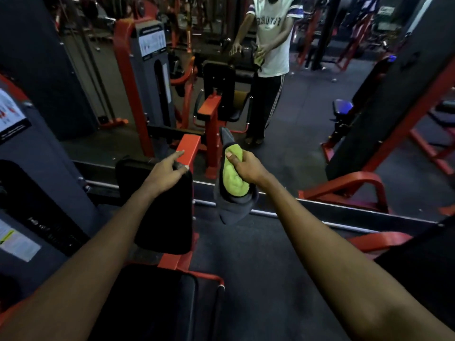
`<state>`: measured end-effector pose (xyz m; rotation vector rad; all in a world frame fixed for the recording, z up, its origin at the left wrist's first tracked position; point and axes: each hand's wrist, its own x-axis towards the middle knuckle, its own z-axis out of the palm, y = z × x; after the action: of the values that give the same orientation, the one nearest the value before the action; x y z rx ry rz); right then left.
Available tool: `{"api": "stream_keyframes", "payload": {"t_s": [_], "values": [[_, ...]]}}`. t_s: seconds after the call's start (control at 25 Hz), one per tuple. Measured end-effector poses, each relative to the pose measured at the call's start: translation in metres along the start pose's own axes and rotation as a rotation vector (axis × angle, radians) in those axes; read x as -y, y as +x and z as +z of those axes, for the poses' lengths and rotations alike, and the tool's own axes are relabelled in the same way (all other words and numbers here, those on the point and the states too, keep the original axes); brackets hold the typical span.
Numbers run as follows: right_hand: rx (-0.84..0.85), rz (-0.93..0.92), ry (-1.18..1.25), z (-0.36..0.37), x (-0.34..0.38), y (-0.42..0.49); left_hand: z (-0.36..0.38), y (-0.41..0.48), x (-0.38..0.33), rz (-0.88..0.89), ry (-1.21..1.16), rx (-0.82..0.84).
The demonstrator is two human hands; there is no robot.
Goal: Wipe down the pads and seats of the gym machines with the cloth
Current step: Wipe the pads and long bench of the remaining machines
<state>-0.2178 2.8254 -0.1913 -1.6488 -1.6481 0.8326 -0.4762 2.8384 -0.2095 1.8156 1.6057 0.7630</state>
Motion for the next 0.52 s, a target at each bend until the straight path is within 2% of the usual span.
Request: {"api": "stream_keyframes", "payload": {"t_s": [0.52], "values": [[-0.321,0.096,0.007,-0.16,-0.049,-0.138,0.094,-0.056,-0.15,0.266,0.035,0.193]]}}
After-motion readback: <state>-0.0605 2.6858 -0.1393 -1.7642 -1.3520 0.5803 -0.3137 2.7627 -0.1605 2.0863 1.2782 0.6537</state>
